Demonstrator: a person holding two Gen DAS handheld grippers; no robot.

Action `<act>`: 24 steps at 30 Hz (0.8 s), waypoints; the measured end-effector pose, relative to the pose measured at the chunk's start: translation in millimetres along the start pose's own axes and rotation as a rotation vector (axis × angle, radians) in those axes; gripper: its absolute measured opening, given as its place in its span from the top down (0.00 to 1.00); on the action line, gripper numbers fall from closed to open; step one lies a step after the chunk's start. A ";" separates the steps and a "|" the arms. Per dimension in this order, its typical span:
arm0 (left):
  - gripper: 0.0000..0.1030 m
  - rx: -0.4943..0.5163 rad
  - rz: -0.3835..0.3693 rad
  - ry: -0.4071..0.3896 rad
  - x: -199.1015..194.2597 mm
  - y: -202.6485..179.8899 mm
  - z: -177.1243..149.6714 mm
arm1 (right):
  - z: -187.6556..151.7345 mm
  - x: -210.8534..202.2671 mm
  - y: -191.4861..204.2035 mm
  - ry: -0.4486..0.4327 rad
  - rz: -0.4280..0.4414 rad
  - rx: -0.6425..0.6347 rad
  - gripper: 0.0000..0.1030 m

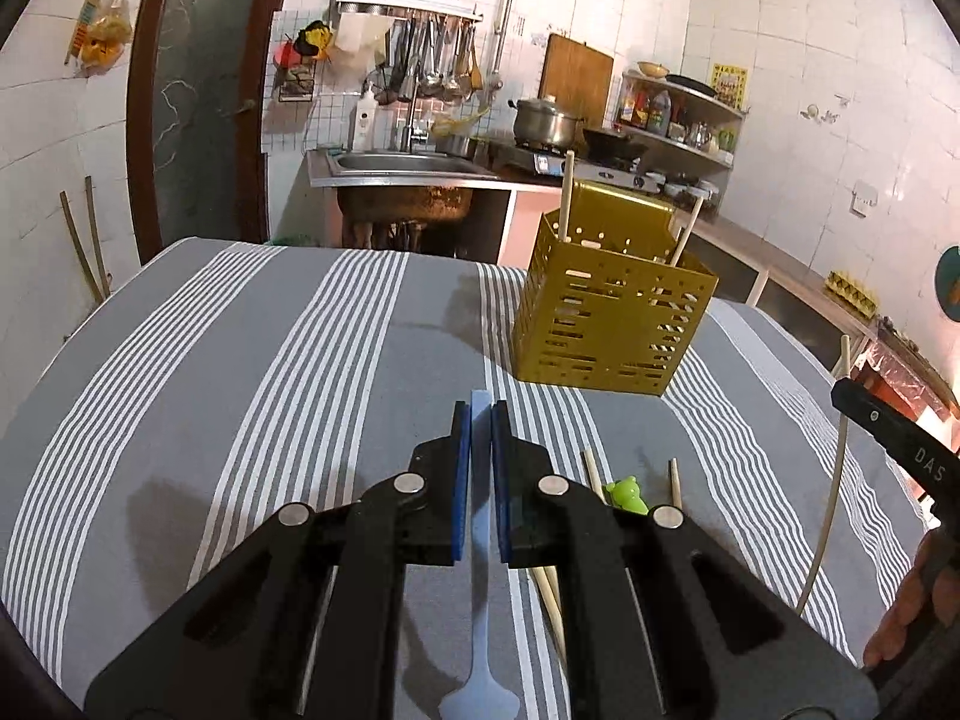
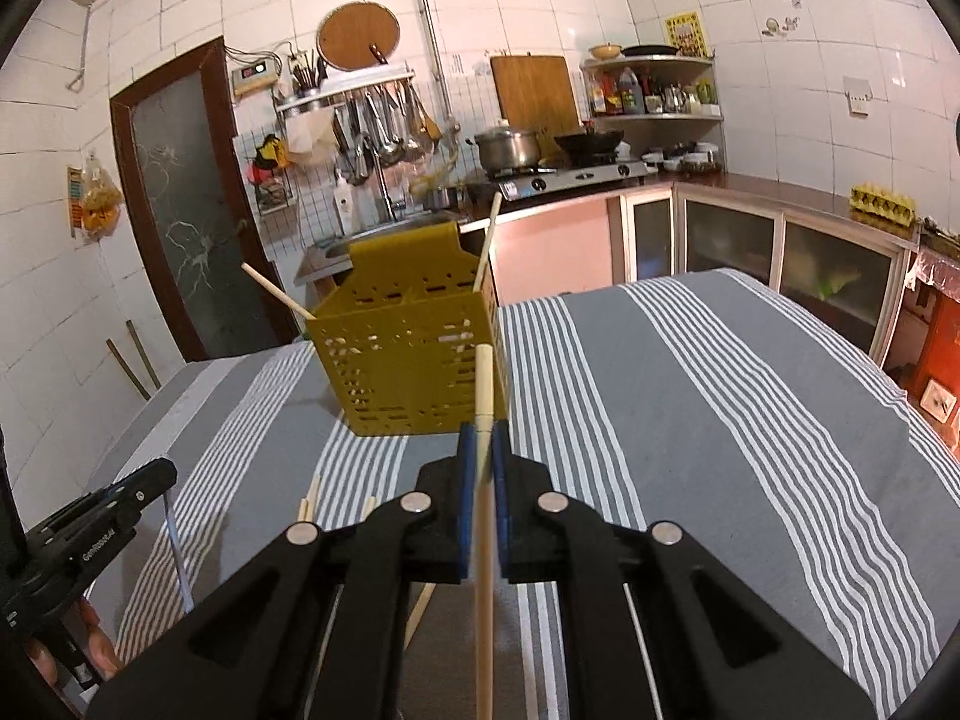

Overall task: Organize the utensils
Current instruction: 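Carry the spatula with the left tool while the right tool carries its chopstick over the holder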

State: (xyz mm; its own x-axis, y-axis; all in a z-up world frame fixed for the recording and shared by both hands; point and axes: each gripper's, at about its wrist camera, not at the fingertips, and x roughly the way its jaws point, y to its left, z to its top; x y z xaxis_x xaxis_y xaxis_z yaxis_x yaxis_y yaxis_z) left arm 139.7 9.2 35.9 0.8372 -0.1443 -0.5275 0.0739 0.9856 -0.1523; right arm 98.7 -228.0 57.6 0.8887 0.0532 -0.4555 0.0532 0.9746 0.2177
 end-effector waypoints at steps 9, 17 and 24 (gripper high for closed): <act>0.94 0.008 0.010 -0.031 -9.5 -4.7 -5.1 | 8.1 -21.3 -0.4 -0.096 0.011 -0.014 0.94; 0.94 0.018 -0.005 -0.070 -17.7 -10.7 1.9 | 20.4 -24.7 -6.4 -0.131 0.013 -0.016 0.94; 0.94 0.036 -0.032 -0.096 -20.0 -16.6 16.3 | 32.3 -23.8 -10.6 -0.161 0.004 -0.022 0.94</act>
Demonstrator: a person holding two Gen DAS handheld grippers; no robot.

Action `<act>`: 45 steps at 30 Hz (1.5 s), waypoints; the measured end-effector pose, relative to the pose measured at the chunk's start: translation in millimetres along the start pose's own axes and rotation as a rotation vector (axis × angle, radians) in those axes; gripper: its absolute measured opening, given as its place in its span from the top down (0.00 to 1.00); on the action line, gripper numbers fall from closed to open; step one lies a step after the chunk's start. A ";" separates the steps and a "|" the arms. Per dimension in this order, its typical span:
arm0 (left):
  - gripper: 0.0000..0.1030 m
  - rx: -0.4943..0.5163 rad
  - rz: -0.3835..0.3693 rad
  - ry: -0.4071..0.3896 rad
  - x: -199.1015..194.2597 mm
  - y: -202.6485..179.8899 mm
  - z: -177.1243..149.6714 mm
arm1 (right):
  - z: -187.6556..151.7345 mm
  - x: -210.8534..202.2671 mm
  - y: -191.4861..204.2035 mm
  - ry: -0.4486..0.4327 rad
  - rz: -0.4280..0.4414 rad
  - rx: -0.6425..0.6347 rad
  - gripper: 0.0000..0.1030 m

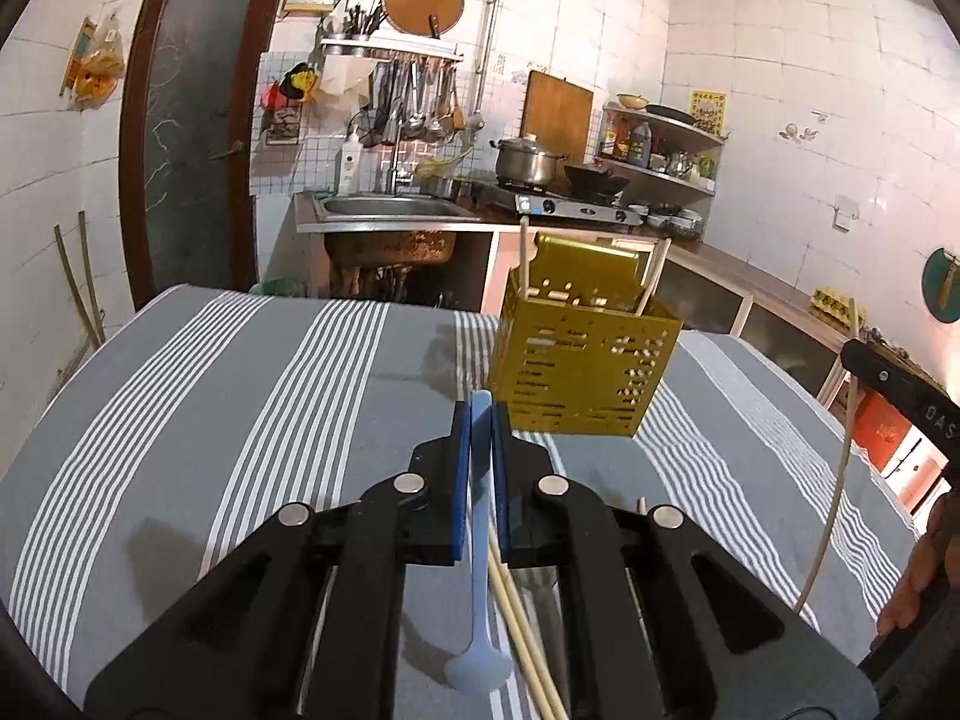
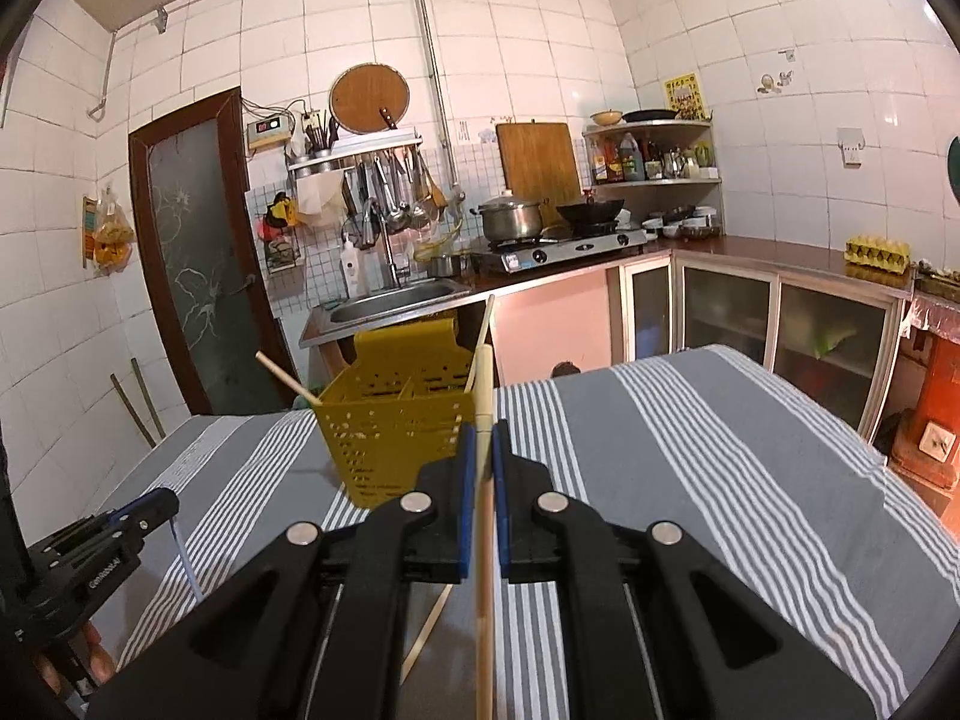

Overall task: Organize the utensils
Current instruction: 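Carry the spatula with the left tool while the right tool carries its chopstick over the holder, then open the left tool over the holder while the right tool releases its chopstick into it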

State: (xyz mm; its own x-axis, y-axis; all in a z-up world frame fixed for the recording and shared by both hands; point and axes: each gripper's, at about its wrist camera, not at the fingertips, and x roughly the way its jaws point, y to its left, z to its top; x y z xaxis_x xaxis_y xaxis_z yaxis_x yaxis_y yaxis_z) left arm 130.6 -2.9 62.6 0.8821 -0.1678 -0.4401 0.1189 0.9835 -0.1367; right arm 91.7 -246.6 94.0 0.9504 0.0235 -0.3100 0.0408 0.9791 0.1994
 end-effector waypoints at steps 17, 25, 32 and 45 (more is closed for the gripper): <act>0.94 0.015 -0.104 -0.095 24.8 -16.8 80.9 | 47.6 33.3 4.1 -0.078 0.002 -0.008 0.94; 0.94 0.036 -0.124 -0.210 34.1 -38.4 148.0 | 101.7 60.7 18.1 -0.199 0.023 -0.040 0.94; 0.94 0.089 -0.107 -0.247 62.2 -60.2 187.2 | 142.4 96.7 28.6 -0.304 0.034 -0.037 0.94; 0.95 0.116 -0.077 -0.153 139.5 -66.1 164.9 | 136.3 166.9 37.1 -0.337 0.030 -0.042 0.94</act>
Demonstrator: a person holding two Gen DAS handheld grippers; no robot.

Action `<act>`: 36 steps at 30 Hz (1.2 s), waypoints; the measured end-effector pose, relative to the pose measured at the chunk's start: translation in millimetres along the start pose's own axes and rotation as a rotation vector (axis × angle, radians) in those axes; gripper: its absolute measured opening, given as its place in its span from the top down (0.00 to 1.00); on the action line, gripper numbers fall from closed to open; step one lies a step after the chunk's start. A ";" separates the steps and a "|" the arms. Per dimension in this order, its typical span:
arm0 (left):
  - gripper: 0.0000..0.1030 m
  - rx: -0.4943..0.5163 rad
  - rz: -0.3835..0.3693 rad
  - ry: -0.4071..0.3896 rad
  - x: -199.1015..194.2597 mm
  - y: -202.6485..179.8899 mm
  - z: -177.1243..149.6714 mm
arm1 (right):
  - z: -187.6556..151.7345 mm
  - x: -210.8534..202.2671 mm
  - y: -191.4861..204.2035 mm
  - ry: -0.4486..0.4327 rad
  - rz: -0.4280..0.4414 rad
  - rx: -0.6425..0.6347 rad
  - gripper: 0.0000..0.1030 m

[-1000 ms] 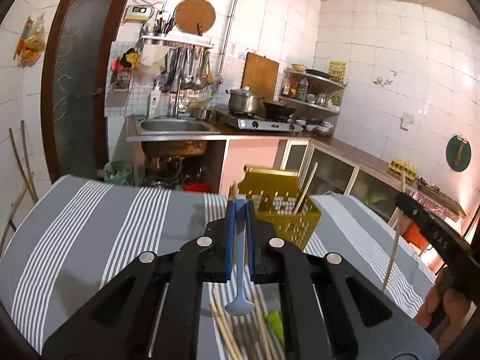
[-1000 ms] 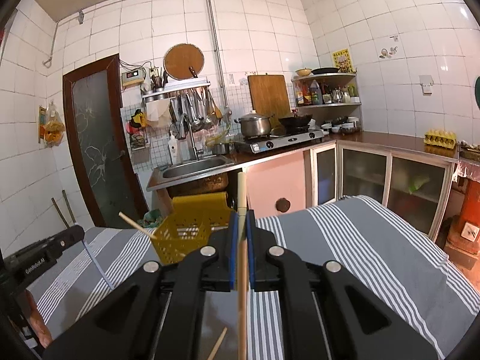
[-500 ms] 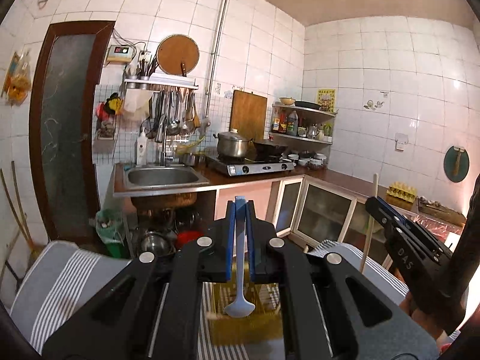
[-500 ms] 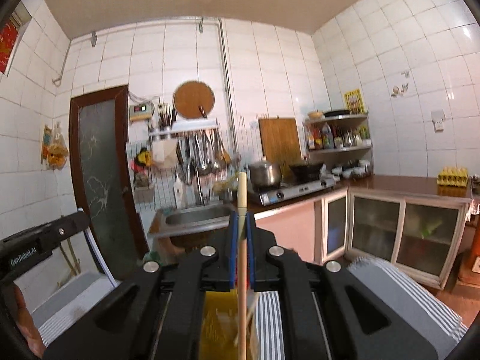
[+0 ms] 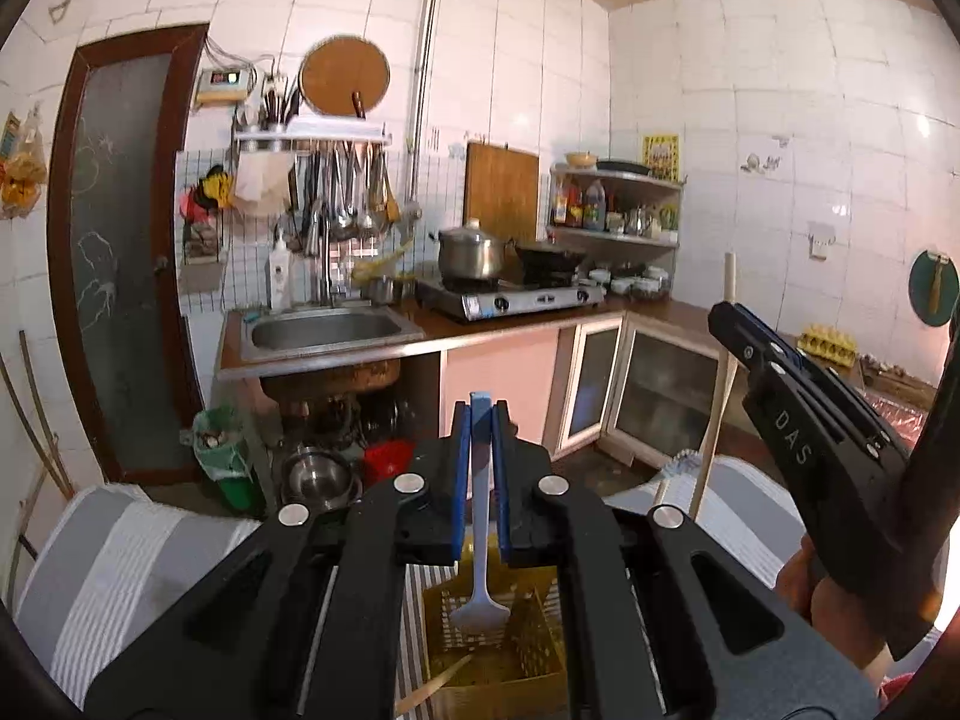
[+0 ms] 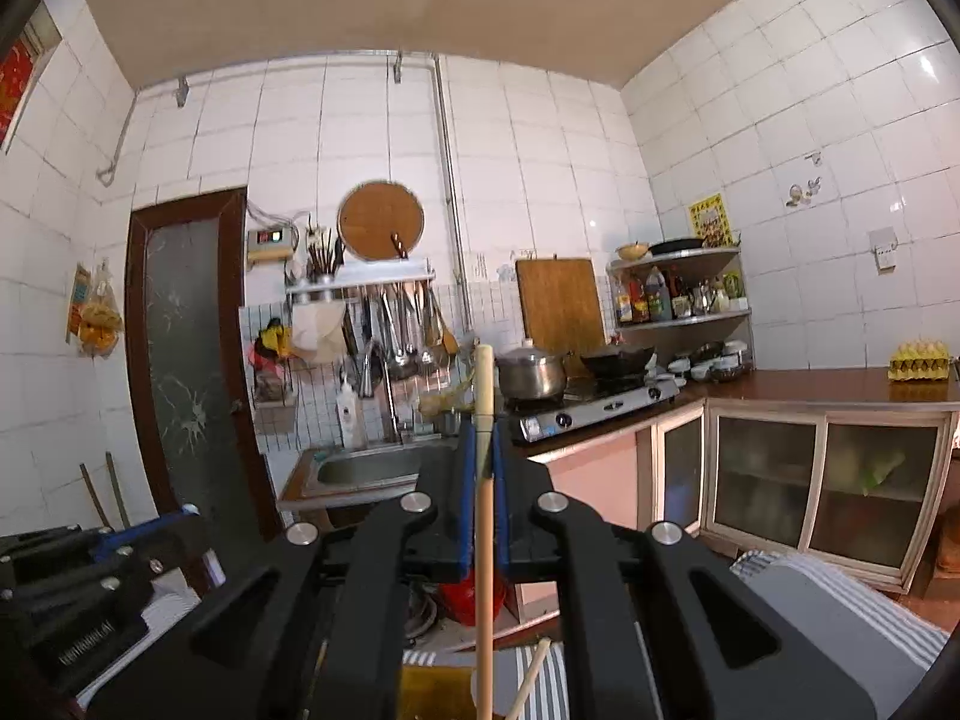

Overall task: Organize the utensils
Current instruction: 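Open the left tool over the holder while the right tool releases its chopstick into it, then move both open tools back toward the utensils on the cloth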

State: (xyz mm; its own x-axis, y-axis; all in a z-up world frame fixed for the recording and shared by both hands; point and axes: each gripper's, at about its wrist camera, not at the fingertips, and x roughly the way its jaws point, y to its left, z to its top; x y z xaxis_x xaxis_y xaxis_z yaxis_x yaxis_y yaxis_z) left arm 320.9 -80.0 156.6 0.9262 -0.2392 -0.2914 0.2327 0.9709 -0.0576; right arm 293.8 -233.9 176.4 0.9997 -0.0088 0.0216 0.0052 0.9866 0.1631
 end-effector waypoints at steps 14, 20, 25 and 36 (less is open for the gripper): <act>0.94 -0.062 0.033 0.160 31.0 24.1 -45.3 | -65.7 4.5 -7.4 0.259 0.016 -0.058 0.93; 0.49 -0.082 0.052 0.157 -10.3 31.1 -29.3 | -51.6 -20.8 -10.2 0.324 -0.018 -0.081 0.49; 0.18 -0.065 0.081 0.126 -63.8 34.6 -26.2 | -35.4 -56.2 -9.1 0.362 -0.046 -0.095 0.39; 0.05 -0.081 0.157 0.208 -120.9 50.7 -90.0 | -77.5 -133.1 -13.3 0.499 -0.094 -0.033 0.26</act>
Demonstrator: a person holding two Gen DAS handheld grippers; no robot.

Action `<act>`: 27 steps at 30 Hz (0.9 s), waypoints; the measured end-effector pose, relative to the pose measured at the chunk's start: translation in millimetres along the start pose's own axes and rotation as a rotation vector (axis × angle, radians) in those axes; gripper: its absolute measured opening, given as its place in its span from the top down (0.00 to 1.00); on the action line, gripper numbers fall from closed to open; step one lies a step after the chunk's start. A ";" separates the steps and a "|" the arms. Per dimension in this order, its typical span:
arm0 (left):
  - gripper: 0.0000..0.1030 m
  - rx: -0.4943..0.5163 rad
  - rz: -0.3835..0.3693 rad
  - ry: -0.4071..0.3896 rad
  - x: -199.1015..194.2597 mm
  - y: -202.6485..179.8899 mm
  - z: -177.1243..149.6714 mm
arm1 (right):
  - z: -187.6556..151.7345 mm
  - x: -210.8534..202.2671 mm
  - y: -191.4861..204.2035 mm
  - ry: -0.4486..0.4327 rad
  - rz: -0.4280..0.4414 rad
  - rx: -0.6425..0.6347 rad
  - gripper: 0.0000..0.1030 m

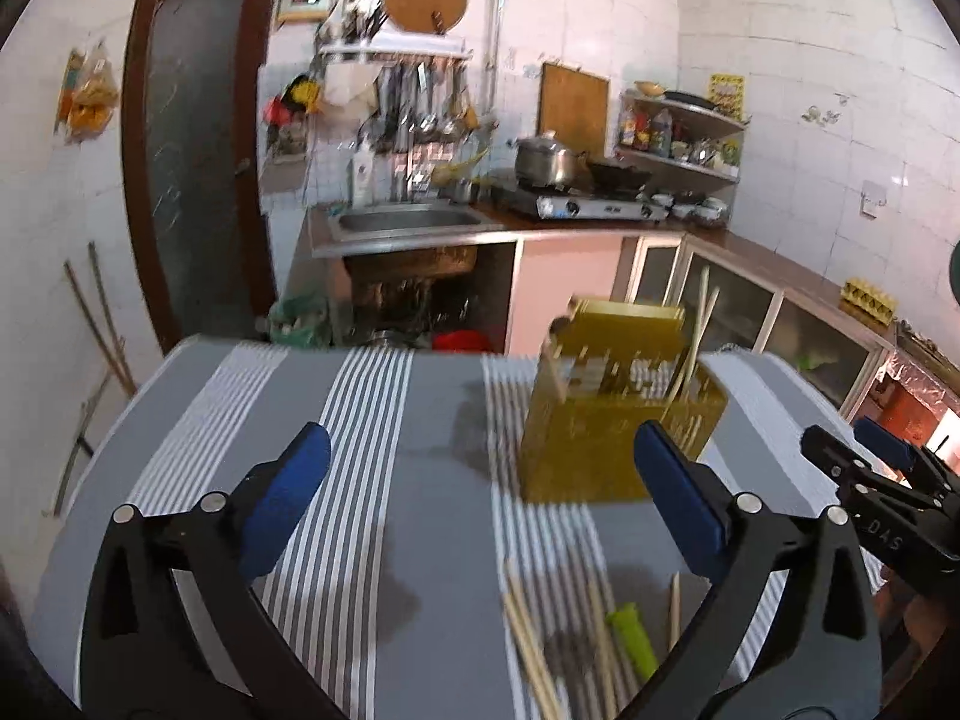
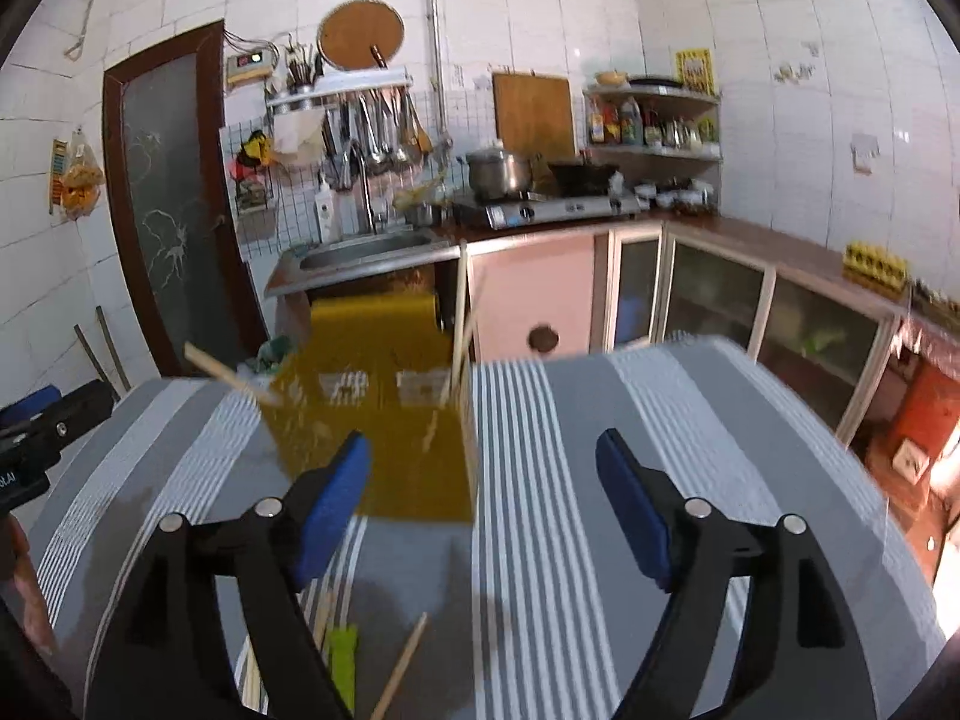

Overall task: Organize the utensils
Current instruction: 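Move both open tools back toward the utensils on the cloth, then grasp a wooden chopstick with the left tool while the right tool grasps another chopstick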

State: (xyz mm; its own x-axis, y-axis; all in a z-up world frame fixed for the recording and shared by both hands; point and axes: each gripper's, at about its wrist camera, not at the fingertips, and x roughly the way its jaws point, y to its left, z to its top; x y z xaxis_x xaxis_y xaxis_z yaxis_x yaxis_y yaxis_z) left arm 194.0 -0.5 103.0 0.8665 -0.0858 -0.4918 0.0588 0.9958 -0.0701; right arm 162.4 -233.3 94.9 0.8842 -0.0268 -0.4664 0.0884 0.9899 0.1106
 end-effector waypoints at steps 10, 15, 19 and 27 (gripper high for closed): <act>0.05 -0.050 0.089 0.166 46.0 20.8 -71.0 | -82.6 31.8 0.0 0.142 -0.037 0.015 0.26; 0.05 -0.043 0.091 0.225 67.9 18.0 -95.5 | -107.7 51.8 7.3 0.228 -0.014 0.002 0.26; 0.05 0.002 0.093 0.272 82.1 11.8 -103.3 | -112.6 57.2 12.5 0.268 -0.011 -0.013 0.26; 0.06 0.013 0.080 0.373 99.1 10.8 -117.6 | -123.2 69.7 22.5 0.351 -0.001 -0.023 0.26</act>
State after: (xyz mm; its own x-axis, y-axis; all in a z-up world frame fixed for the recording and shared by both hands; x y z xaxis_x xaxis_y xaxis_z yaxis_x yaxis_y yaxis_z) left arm 222.1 -2.0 -48.6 0.6285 -0.0108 -0.7777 0.0065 0.9999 -0.0087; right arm 169.5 -195.7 -43.3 0.6722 0.0180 -0.7402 0.0749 0.9929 0.0921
